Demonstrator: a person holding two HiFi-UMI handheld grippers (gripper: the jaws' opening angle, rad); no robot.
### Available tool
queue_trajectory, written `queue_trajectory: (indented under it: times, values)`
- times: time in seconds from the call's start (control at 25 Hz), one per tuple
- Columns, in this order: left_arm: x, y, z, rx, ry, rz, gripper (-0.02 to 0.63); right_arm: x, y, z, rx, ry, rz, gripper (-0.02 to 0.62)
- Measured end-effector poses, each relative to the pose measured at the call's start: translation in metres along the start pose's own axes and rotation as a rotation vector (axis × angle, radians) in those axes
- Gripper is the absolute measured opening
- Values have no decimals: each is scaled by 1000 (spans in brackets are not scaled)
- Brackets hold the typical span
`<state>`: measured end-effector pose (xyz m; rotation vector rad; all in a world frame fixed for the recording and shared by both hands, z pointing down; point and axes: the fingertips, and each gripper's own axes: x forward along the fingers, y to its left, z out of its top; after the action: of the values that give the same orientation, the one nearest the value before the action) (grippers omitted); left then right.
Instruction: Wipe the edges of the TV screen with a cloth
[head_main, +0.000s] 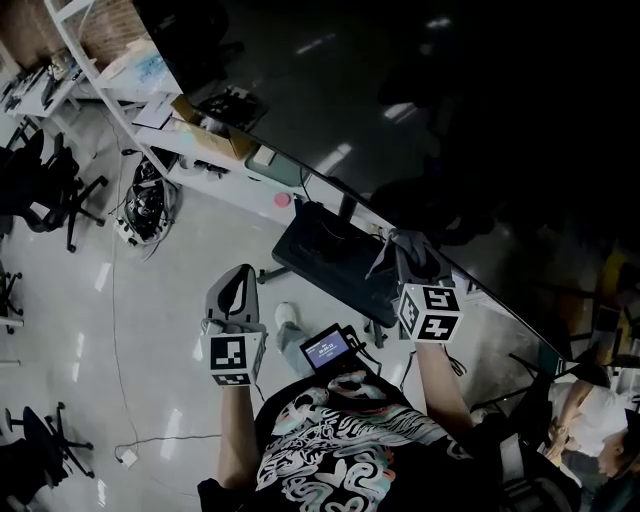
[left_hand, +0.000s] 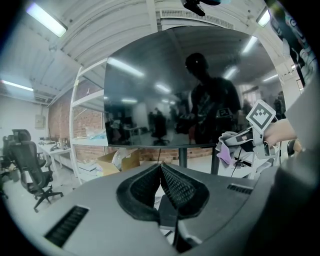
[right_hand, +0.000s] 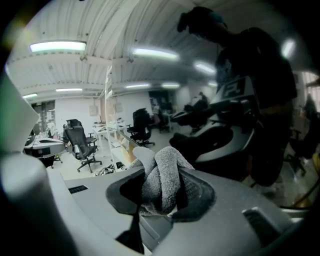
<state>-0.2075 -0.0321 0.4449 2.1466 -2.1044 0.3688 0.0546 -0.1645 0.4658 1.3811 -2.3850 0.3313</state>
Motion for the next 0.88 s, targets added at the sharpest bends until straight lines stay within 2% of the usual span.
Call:
queue_trajectory:
  times: [0.2,0.6,0.88]
  values:
    - [4,11,7,8,-6,5,17,11,12,9,13,-5,15,149]
    - [23,33,-9,-14,12,34,18,37,28,12,27,-15,60,149]
    - [26,37,1,-2,3,22,18,36,37,19,44,-24,65,149]
